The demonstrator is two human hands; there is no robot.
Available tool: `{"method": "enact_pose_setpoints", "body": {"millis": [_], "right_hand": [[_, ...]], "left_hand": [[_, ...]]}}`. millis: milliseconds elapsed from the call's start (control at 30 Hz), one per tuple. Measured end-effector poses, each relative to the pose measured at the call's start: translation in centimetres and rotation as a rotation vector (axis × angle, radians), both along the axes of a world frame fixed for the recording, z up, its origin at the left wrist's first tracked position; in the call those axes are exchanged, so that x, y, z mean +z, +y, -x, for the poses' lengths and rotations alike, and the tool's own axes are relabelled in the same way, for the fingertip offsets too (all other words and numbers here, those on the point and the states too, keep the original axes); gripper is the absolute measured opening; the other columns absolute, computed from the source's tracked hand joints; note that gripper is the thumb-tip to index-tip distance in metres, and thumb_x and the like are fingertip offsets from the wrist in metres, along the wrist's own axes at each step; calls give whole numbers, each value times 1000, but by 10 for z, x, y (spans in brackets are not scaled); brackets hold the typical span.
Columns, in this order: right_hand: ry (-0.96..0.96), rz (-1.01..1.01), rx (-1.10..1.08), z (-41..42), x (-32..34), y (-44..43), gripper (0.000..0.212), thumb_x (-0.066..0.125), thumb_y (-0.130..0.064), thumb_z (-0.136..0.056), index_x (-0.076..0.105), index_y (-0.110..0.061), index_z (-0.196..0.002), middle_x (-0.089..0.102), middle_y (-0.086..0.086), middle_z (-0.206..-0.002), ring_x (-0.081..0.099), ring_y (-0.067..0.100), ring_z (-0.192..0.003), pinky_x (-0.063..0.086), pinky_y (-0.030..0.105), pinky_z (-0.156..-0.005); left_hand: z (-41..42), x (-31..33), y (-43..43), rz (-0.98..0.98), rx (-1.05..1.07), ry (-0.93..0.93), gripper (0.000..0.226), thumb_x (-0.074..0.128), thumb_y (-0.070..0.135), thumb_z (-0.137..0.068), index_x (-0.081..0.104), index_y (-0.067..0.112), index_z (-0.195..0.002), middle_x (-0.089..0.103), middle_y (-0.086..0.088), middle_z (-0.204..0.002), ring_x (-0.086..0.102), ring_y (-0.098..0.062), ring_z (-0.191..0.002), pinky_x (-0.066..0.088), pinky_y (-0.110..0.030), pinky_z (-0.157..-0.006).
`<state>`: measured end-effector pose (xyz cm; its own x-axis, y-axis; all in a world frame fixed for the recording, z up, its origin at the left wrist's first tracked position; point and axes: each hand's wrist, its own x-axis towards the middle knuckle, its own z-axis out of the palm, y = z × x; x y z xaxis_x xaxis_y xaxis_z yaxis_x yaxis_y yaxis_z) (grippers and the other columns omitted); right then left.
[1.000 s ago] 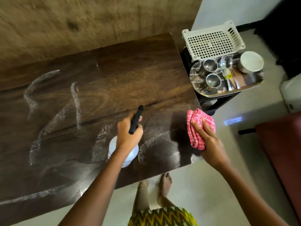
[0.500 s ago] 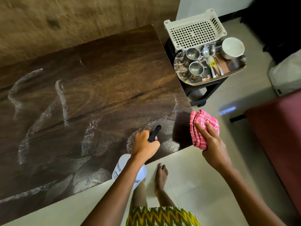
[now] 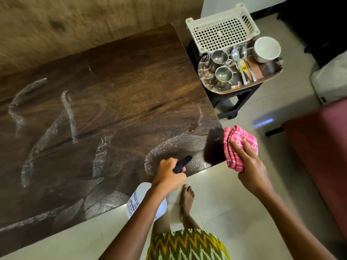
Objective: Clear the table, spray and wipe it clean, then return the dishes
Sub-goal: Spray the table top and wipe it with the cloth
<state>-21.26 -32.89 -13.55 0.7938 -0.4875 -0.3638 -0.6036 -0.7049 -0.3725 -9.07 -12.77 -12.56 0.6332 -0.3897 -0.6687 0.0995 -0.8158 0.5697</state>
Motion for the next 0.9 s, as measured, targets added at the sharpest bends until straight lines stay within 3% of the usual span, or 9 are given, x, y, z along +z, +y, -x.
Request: {"method": "enact_pose_setpoints", "body": {"millis": [233, 333, 600, 733, 900], "right_hand": [[-2, -6, -4, 2, 0, -1, 85, 58, 15, -76, 26, -22, -145, 18, 8, -155, 15, 33, -142, 34, 56, -104], [-12, -2, -2, 5, 1, 0, 85, 58, 16, -76, 27, -22, -145, 19, 9, -154, 17, 34, -142, 35, 57, -103], [-73, -4, 91, 1, -1, 11, 84, 63, 17, -73, 32, -17, -143, 24, 14, -151, 17, 36, -140, 33, 62, -101], [-81, -22, 92, -8, 0, 15, 83, 60, 16, -75, 30, -17, -144, 20, 11, -153, 14, 33, -142, 31, 56, -105], [-63, -24, 106, -16, -1, 15, 84, 59, 16, -76, 28, -20, -145, 17, 9, -155, 13, 32, -143, 30, 52, -107]], "left_hand": [[7, 2, 1, -72, 2, -68, 13, 53, 3, -78, 66, 3, -81, 61, -14, -85, 57, -33, -74, 48, -33, -62], [8, 1, 9, -42, 80, -82, 13, 54, 2, -78, 66, 5, -81, 62, -13, -86, 59, -30, -75, 53, -35, -66], [0, 5, 45, -27, 445, -84, 12, 59, 0, -82, 69, 5, -86, 65, -9, -89, 56, -5, -65, 36, -7, -50], [3, -1, 59, -89, 524, -88, 9, 60, 5, -82, 68, 3, -87, 64, -13, -90, 57, -12, -66, 38, -15, -51], [8, -3, 69, -112, 567, -76, 9, 60, 8, -81, 69, 5, -80, 65, -16, -82, 63, -30, -75, 45, -28, -64]]}}
